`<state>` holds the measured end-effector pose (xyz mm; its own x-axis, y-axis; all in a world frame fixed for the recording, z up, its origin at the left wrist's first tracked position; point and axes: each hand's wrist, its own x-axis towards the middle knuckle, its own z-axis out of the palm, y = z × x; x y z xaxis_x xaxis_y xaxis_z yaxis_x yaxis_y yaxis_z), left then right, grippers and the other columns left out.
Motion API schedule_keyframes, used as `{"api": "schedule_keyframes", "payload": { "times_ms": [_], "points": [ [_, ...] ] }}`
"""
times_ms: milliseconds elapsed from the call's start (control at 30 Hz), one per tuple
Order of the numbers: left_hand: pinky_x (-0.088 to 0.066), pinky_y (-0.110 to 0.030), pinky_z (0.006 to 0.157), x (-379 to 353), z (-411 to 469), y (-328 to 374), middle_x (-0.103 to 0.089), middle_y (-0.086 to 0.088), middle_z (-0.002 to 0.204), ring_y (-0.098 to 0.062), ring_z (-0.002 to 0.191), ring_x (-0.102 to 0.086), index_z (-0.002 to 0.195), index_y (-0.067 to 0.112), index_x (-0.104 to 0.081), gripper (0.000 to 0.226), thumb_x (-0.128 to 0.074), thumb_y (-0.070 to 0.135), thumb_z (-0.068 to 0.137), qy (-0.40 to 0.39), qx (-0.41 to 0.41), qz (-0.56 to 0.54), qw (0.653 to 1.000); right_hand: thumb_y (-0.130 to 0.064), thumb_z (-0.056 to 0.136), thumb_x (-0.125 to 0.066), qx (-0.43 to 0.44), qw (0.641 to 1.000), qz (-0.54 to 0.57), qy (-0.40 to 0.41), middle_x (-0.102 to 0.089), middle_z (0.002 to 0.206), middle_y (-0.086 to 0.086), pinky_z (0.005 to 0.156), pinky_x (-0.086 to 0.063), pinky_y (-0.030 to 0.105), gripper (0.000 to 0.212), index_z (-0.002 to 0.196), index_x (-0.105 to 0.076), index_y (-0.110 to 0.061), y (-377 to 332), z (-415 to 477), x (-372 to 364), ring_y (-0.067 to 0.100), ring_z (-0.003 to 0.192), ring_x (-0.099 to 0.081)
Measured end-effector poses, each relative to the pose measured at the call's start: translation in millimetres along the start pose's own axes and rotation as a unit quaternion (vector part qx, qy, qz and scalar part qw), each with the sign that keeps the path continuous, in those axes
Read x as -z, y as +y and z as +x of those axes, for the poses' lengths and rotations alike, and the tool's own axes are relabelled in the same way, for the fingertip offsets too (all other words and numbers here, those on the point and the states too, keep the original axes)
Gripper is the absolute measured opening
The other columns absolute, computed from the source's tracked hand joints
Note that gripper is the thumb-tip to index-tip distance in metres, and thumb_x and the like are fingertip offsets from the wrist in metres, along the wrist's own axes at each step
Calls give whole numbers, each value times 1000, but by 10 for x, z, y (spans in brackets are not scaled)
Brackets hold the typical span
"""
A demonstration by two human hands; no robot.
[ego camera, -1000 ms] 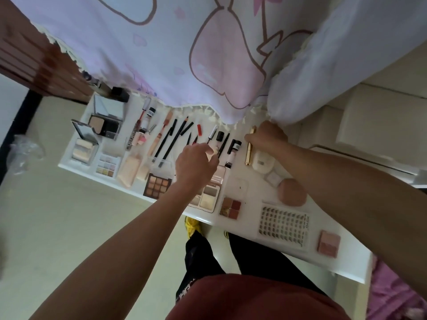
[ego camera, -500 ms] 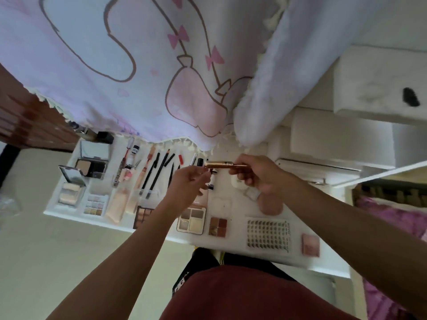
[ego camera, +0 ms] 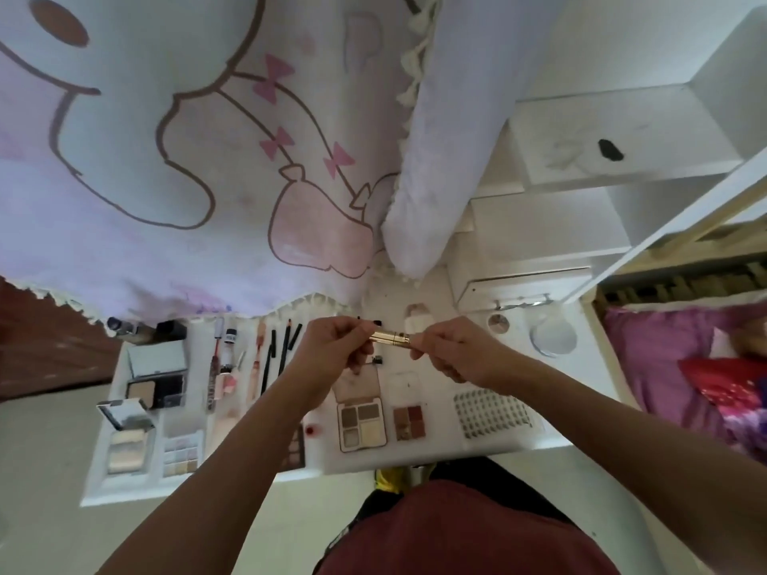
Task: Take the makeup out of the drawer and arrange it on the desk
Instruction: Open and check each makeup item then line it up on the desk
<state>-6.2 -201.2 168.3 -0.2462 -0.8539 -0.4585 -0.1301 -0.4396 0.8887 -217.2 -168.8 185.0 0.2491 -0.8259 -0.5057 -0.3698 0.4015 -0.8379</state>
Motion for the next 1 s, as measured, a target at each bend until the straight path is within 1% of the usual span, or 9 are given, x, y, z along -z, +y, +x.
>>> {"api": "schedule_keyframes", "payload": {
  "times_ms": [133,267,333,400,567,633,733,867,1000],
  "points": [
    [-42,-23,48,-10,-9,21,-58,-10,64,-16,54,-48,97,-8,-68,22,-59,12,93,-18,-14,12,1000,-27,98,-57,75,991,-84,73,-47,56,-7,48,-32,18,24,87,-67,-8,105,-93,-120,2,47,-38],
    [-41,-23,51,-76,-13,112,-61,-6,63,-14,54,-49,97,-4,-69,18,-61,12,92,-32,-37,39,998,-40,96,-57,37,995,-11,97,-47,58,-8,51,-34,25,25,86,-69,-21,181,-181,-86,6,51,-41],
    [-42,-21,50,-115,10,139,-62,-6,63,-13,54,-49,97,-3,-69,18,-61,12,92,-39,-48,46,997,-47,99,-49,-8,994,56,92,-46,55,-10,50,-33,23,39,88,-72,-18,179,-210,-51,6,50,-40],
    [-42,-19,50,-162,27,163,-62,-7,64,-12,53,-50,97,-3,-69,17,-60,11,93,-44,-56,60,996,-42,102,-45,-17,990,108,88,-44,54,-7,49,-32,22,45,92,-72,-7,176,-235,-21,8,50,-38],
    [-41,-19,48,-278,59,217,-62,-8,64,-12,52,-49,96,-4,-68,15,-60,8,93,-45,-70,54,995,-22,99,-56,10,992,88,95,-53,58,-5,49,-36,23,22,85,-64,-9,141,-307,81,9,51,-43],
    [-41,-19,48,-302,57,246,-62,-8,64,-12,52,-49,96,-4,-68,15,-60,8,93,-44,-72,52,995,-18,95,-62,22,992,89,92,-53,61,-4,48,-37,23,10,92,-62,-9,141,-312,122,8,51,-45],
    [-41,-19,49,-290,66,271,-62,-8,64,-12,52,-49,96,-4,-68,15,-61,8,92,-40,-72,56,995,-24,97,-59,18,992,94,77,-53,62,-6,49,-36,23,14,98,-62,-11,138,-290,144,9,55,-45],
    [-41,-20,49,-262,36,255,-61,-7,63,-12,52,-48,95,-4,-69,16,-60,8,93,-31,-67,51,996,-35,103,-46,-10,993,109,47,-48,61,-4,51,-35,22,39,97,-70,-5,120,-253,107,8,53,-41],
    [-40,-20,49,-220,1,234,-60,-8,63,-14,53,-47,96,-5,-69,17,-60,9,92,-23,-67,52,996,-23,96,-61,9,995,77,65,-59,68,-1,52,-38,23,20,95,-67,-4,102,-209,74,10,58,-47]
  ]
}}
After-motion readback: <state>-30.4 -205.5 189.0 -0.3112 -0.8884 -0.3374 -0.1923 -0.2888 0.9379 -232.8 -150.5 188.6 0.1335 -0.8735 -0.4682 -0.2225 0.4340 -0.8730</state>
